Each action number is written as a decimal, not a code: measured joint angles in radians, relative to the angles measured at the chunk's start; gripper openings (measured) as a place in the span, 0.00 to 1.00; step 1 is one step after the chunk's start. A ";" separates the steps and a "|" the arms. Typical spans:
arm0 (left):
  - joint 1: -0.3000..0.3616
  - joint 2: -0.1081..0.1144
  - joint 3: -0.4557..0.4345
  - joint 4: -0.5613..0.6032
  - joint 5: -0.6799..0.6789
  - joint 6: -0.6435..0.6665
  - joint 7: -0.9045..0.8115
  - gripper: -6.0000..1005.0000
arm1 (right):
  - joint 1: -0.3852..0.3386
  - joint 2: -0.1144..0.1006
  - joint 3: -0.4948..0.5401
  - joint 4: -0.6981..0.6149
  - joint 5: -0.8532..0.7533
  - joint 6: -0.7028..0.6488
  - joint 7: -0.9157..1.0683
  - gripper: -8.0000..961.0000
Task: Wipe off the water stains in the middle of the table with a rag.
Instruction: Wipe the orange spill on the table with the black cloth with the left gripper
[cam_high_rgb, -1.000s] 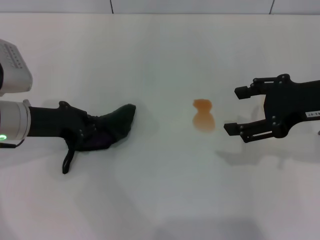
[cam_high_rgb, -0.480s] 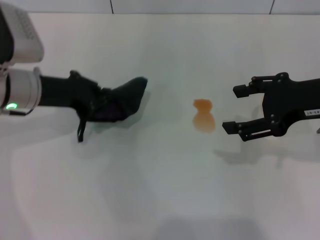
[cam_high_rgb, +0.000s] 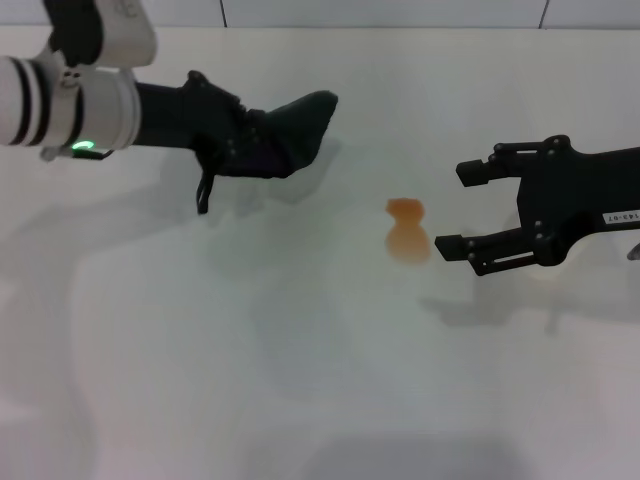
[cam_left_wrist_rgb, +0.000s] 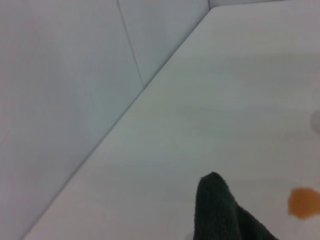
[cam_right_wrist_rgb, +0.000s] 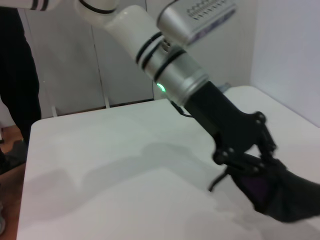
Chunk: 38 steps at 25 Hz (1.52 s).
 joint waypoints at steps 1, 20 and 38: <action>0.000 0.000 0.000 0.000 0.000 0.000 0.000 0.11 | 0.000 0.000 0.000 0.000 0.000 0.000 0.000 0.88; -0.085 -0.015 0.405 -0.148 -0.278 -0.187 0.023 0.11 | -0.009 0.000 -0.009 -0.037 0.031 -0.030 0.007 0.88; -0.068 -0.021 0.797 -0.177 -0.587 -0.211 0.061 0.11 | -0.010 0.000 -0.022 -0.044 0.028 -0.030 0.007 0.88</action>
